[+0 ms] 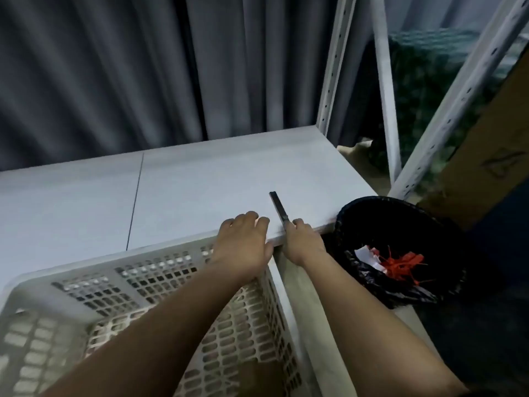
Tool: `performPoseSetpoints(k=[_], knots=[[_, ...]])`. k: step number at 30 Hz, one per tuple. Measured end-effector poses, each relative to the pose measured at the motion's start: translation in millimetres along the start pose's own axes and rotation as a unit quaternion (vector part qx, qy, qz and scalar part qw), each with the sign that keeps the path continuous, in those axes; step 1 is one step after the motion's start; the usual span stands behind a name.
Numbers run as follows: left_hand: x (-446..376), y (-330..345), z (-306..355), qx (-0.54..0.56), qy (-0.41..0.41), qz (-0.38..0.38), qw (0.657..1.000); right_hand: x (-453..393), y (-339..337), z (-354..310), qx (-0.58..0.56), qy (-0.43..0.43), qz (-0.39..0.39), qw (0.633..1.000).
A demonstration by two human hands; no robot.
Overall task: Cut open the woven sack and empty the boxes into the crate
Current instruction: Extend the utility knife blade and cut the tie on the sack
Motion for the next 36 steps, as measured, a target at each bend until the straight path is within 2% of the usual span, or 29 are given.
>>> performPoseSetpoints(k=[4,8,12,14,16,19,22,24,27,30,32,33,34,36], knots=[[-8,14,-2,0.009,0.004,0.013,1.000,-16,21,9,-0.031,0.014,-0.022,0.999],[-9,25,-5,0.001,-0.002,0.003,1.000,-22,34,14,-0.010,-0.025,-0.025,0.999],[-7,31,-10,0.002,-0.010,0.004,1.000,-11,32,7,-0.013,-0.034,0.121,0.992],[-6,32,-10,0.007,-0.013,0.009,1.000,-8,31,5,-0.039,0.011,0.181,0.983],[-7,31,-10,0.013,-0.013,0.016,1.000,-8,29,3,-0.128,0.104,0.205,0.965],[-8,32,-8,0.015,0.000,0.020,1.000,-10,31,4,-0.307,0.270,0.182,0.894],[-8,34,-8,0.009,0.006,0.021,1.000,-17,41,6,-0.434,0.362,0.135,0.814],[-7,34,-8,0.008,0.006,0.017,1.000,-19,44,9,-0.509,0.384,0.102,0.763],[-3,28,-7,0.003,0.003,0.004,1.000,-8,36,7,-0.628,0.368,0.010,0.686],[3,13,-4,-0.015,0.018,-0.021,0.999,10,14,2,-0.689,0.345,-0.054,0.635],[9,-6,-2,-0.027,0.035,-0.031,0.999,26,-4,-5,-0.699,0.320,-0.112,0.629],[12,-19,-1,-0.030,0.042,-0.039,0.998,34,-15,-8,-0.690,0.300,-0.134,0.645],[16,-31,0,-0.032,0.050,-0.054,0.997,42,-25,-12,-0.673,0.278,-0.144,0.670],[28,-61,5,-0.039,0.071,-0.081,0.993,62,-56,-19,-0.619,0.222,-0.115,0.744]])
Point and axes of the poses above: each hand's wrist, its own x-axis away from the middle knuckle, its own y-axis out of the palm, z = x × y, the point moved 3 cm from there along -x, towards the middle knuckle, and after that the axes turned 8 degrees about z, right-handed, at the moved point
